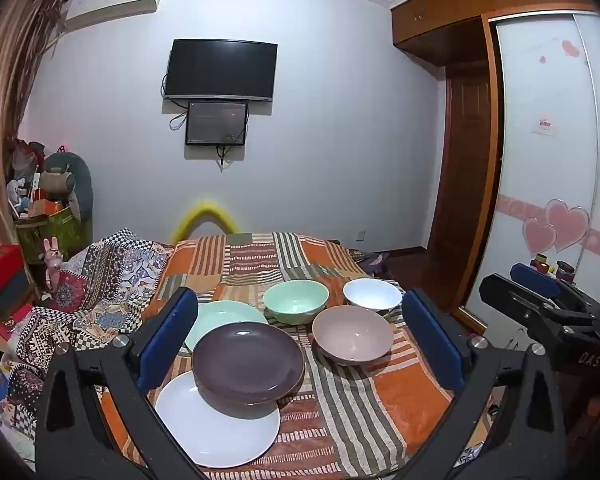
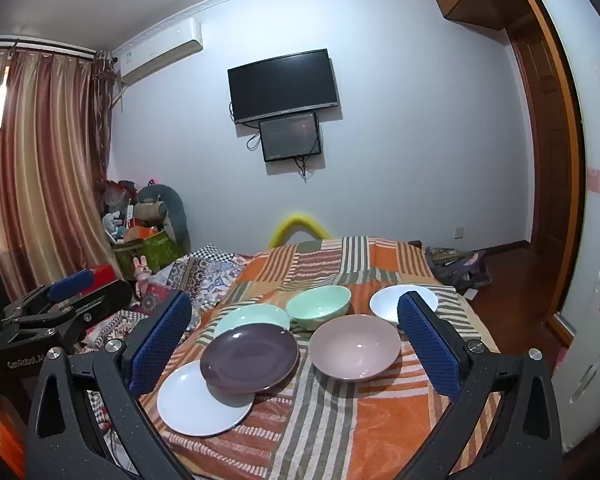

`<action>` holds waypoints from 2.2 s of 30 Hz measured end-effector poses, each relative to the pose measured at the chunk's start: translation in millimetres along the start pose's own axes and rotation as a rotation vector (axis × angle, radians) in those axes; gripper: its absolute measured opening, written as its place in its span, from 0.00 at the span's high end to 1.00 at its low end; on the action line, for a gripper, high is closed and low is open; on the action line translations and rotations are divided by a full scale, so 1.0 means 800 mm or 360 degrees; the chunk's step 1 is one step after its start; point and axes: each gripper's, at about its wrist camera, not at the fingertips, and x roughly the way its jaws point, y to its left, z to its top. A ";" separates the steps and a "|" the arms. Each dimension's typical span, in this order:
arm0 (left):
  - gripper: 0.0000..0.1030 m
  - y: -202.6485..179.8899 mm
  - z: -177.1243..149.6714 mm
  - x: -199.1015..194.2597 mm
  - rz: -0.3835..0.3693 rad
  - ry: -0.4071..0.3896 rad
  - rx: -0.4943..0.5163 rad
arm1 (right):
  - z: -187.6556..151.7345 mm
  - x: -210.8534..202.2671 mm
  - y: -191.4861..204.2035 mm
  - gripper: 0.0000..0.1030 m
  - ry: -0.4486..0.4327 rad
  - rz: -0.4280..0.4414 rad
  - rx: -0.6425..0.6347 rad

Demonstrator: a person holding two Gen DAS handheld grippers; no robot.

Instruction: Organize plates and bowls

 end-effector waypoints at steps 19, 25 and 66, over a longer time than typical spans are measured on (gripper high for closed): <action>0.00 0.000 -0.003 0.011 -0.0005 0.0020 0.0005 | -0.002 0.007 -0.003 0.00 0.0001 -0.0004 0.0001; 0.00 -0.001 -0.005 0.010 0.0007 0.0012 0.0016 | -0.003 0.009 -0.002 0.00 0.0004 -0.0002 -0.0001; 0.00 -0.002 0.000 0.002 0.0033 -0.0014 0.0039 | -0.004 0.002 0.006 0.00 0.0007 0.0002 -0.0020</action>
